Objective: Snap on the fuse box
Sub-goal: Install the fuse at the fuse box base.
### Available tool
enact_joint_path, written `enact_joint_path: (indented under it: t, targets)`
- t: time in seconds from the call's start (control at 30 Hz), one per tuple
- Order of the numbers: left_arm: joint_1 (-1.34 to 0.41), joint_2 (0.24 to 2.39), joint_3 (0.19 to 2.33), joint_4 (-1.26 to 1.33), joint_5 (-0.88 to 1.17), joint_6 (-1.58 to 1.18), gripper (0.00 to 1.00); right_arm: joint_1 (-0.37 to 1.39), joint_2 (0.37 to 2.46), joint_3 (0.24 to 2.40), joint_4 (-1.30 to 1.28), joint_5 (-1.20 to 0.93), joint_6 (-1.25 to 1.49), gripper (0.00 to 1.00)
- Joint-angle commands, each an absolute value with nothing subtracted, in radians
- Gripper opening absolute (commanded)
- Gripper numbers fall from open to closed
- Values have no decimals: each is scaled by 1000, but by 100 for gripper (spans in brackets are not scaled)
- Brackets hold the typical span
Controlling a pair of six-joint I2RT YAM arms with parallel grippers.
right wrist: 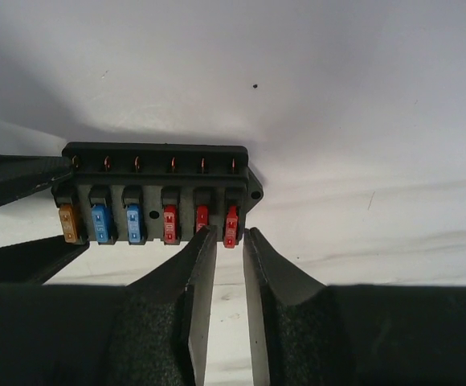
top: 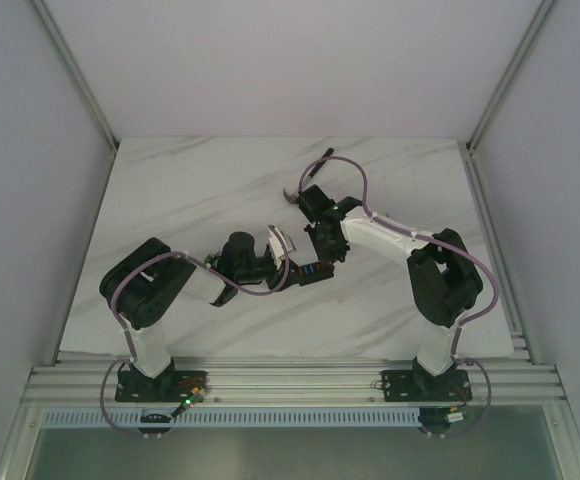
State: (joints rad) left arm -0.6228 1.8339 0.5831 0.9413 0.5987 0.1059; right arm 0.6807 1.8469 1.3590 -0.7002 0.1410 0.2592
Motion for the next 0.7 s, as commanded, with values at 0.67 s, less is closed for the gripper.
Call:
enact_joint_path:
  t: [0.67]
  targets:
    - [-614,1869,584,867,607,120,40,684,1909,1344,-729,171,263,0]
